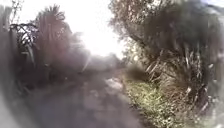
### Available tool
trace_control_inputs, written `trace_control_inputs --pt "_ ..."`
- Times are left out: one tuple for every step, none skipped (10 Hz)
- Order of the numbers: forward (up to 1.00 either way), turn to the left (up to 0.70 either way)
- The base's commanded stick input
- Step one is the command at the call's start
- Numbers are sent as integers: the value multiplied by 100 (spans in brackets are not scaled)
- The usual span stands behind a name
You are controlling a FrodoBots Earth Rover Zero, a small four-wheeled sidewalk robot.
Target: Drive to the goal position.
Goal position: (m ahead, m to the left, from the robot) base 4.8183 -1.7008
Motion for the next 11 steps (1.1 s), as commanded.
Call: trace_control_inputs --pt "50 0" --pt "50 0" --pt "50 0" --pt "50 0" --pt "50 0" --pt "50 0" --pt "50 0" --pt "50 0" --pt "50 0" --pt "50 0" --pt "50 0"
